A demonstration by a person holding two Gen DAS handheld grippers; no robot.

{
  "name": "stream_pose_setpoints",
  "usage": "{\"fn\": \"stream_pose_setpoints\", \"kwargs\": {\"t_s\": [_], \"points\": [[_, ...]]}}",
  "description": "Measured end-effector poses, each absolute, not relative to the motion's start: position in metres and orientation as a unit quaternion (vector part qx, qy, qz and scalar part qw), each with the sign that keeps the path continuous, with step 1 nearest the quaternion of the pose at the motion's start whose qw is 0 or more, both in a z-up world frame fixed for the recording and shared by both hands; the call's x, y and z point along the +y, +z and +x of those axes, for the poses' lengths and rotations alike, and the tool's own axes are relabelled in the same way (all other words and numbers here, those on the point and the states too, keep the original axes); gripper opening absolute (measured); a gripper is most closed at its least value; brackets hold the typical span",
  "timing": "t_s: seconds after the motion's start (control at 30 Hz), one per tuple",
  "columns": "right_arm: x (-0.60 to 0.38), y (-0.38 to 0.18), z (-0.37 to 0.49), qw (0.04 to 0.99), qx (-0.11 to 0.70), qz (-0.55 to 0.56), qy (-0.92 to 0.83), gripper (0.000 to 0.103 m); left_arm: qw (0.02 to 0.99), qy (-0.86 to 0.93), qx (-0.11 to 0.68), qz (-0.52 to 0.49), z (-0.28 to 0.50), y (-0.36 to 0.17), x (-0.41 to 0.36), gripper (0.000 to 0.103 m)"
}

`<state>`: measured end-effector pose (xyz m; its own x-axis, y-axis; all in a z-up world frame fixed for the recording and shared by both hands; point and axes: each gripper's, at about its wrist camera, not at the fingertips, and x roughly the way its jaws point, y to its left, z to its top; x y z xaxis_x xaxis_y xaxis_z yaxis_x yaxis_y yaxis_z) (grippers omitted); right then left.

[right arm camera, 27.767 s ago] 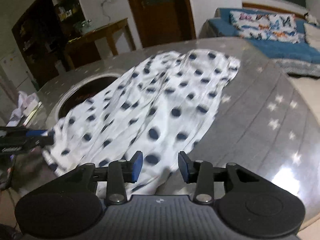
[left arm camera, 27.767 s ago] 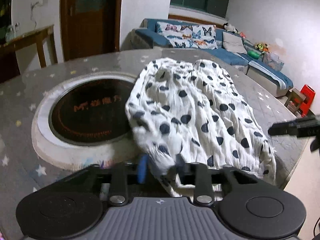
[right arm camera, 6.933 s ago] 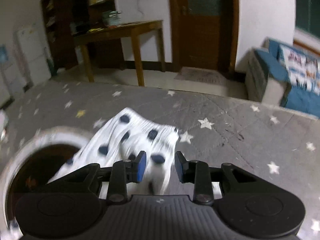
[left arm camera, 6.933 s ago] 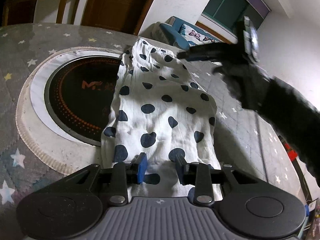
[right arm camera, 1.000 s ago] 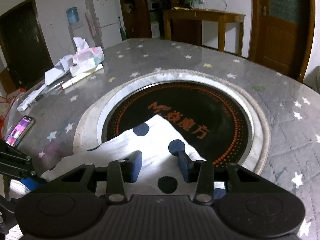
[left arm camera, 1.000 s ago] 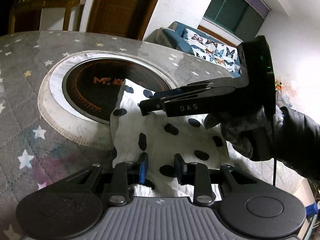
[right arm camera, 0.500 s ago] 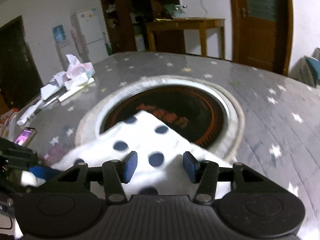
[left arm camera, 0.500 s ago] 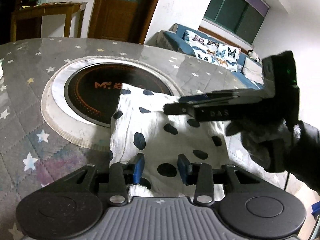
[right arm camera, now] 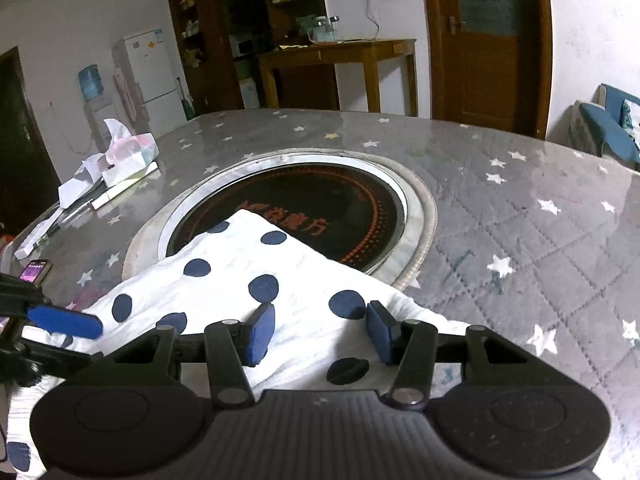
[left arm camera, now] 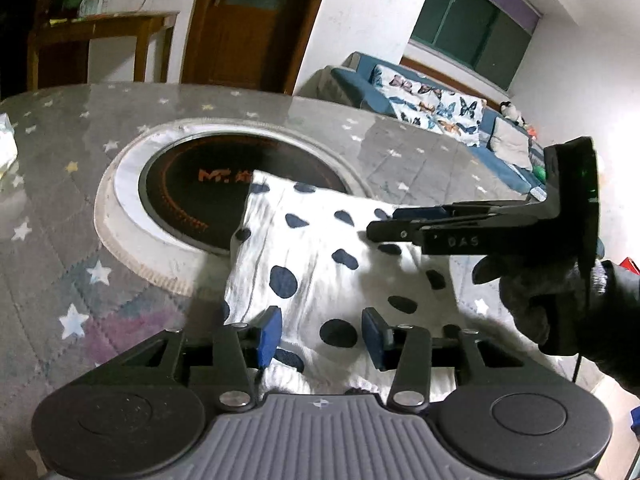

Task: Fold clothes
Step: 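Smooth the folded trousers with the right gripper while the left gripper presses the fold edge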

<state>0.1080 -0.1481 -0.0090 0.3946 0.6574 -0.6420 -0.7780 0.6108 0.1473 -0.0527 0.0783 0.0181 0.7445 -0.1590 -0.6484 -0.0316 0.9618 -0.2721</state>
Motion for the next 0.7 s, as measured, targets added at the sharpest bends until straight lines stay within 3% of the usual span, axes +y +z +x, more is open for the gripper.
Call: {"fn": "stream_pose_setpoints", "kwargs": {"t_s": [0.5, 0.6, 0.7], "points": [[-0.160, -0.014, 0.101, 0.846, 0.322, -0.082, 0.417, 0.053, 0.925, -0.019, 0.355, -0.135, -0.061, 0.016, 0.083, 0.053], [-0.163, -0.013, 0.099, 0.846, 0.318, -0.075, 0.420, 0.066, 0.926, -0.018, 0.351, -0.134, -0.065, 0.018, 0.082, 0.057], [-0.164, -0.014, 0.096, 0.847, 0.312, -0.078, 0.423, 0.068, 0.928, -0.016, 0.347, -0.134, -0.069, 0.020, 0.080, 0.062]]}}
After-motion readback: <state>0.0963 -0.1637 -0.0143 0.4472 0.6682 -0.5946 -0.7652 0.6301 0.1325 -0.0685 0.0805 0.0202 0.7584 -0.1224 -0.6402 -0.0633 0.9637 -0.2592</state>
